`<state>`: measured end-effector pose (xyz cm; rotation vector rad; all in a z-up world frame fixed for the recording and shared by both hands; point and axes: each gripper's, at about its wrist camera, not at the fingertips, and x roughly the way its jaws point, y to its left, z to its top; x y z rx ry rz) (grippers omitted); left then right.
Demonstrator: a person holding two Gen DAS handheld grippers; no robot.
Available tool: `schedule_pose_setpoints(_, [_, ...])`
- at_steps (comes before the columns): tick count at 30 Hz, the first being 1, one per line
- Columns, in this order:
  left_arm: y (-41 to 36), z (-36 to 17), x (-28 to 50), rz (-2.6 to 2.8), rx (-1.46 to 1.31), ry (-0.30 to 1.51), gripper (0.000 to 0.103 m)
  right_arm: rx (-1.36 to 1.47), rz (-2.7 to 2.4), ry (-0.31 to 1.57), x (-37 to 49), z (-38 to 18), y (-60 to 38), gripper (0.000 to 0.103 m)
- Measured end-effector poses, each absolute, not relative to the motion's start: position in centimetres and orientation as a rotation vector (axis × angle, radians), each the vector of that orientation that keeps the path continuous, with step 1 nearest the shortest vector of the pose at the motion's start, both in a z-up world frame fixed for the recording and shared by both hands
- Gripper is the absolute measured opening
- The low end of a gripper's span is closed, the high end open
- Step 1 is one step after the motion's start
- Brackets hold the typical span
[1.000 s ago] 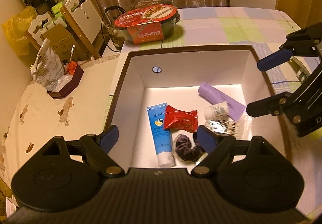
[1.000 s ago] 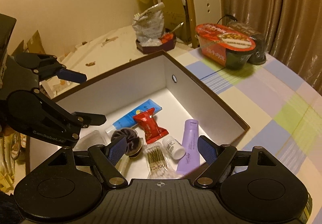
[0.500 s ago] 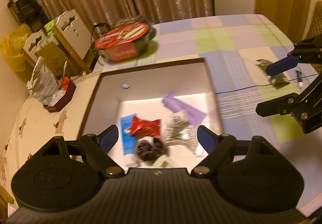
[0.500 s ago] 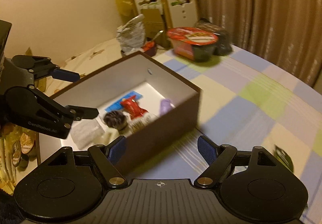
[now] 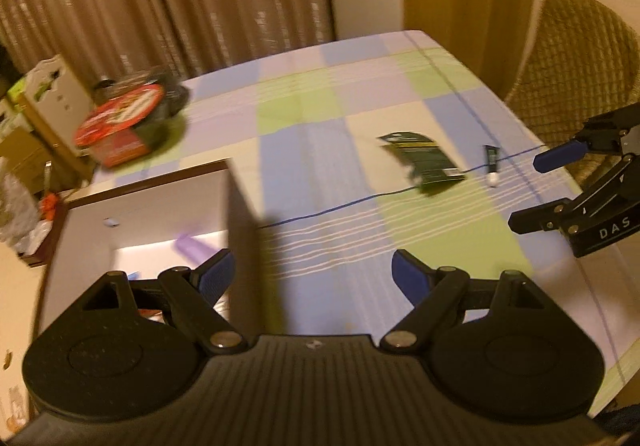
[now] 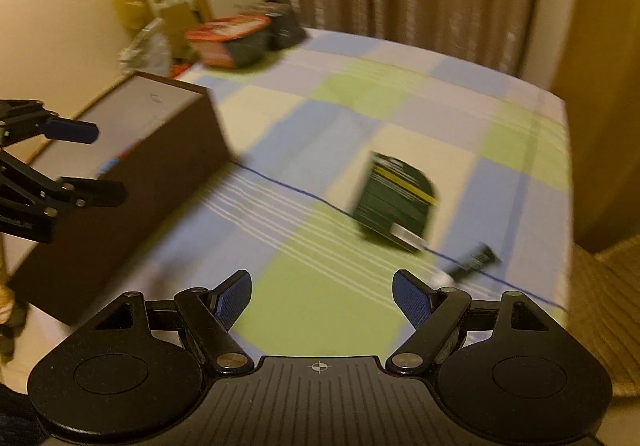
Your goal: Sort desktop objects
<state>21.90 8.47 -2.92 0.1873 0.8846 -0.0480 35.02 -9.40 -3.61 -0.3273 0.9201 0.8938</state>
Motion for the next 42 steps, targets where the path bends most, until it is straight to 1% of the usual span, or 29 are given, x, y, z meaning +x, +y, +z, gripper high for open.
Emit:
schedule_pose_setpoints(9, [4.4,-6.2,27.7,-0.172,0.031,0.939,0.082,-0.282,0.74,0.986,39.2,-5.4,-14.4,0.081])
schedule_pose_setpoints(21, [2.2,-11.1,36.4,-0.204,-0.065,0.995,0.08,-0.06,0.537,1.078,47.3,-7.9,-17.9,0.08])
schedule_pose_setpoints(24, [1.9,-12.5,38.4,-0.199,-0.069,1.002,0.076,-0.028,0.515,1.085,48.4,-8.5,-18.3,0.081])
schedule_pose_setpoints(26, [1.7,-13.6,39.8,-0.2,-0.078,1.015,0.069,-0.017,0.503,1.092,49.0,-8.8,-18.6,0.08])
schedule_pose_setpoints(27, [1.7,-14.2,40.5,-0.205,-0.092,1.022,0.068,-0.017,0.5,1.093,49.1,-9.0,-18.7,0.08])
schedule_pose_setpoints(29, [1.7,-15.3,41.6,-0.203,-0.114,1.043,0.057,-0.02,0.489,1.098,49.3,-9.3,-19.0,0.081])
schedule_pose_setpoints(32, [1.9,-16.1,42.6,-0.197,-0.126,1.045,0.052,-0.014,0.475,1.105,49.6,-9.7,-19.4,0.08])
schedule_pose_setpoints(35, [2.5,-16.7,43.6,-0.203,-0.172,1.046,0.051,-0.016,0.464,1.114,49.7,-10.1,-19.6,0.08])
schedule_pose_setpoints(36, [2.7,-16.9,43.9,-0.21,-0.188,1.047,0.049,-0.018,0.46,1.117,49.7,-10.2,-19.7,0.08])
schedule_pose_setpoints(37, [2.8,-17.0,44.1,-0.226,-0.209,1.045,0.039,-0.019,0.458,1.119,49.8,-10.3,-19.7,0.08])
schedule_pose_setpoints(38, [3.0,-17.0,44.3,-0.246,-0.229,1.039,0.031,-0.019,0.457,1.12,49.8,-10.5,-19.5,0.08])
schedule_pose_setpoints(39, [3.0,-16.8,44.4,-0.254,-0.23,1.024,0.028,-0.019,0.458,1.12,49.8,-10.5,-19.5,0.08])
schedule_pose_setpoints(41, [3.0,-16.0,43.9,-0.292,-0.2,0.977,0.017,-0.026,0.465,1.117,49.7,-10.5,-19.2,0.08])
schedule_pose_setpoints(42, [3.1,-15.5,43.5,-0.311,-0.186,0.956,0.015,-0.032,0.471,1.114,49.7,-10.4,-19.1,0.08])
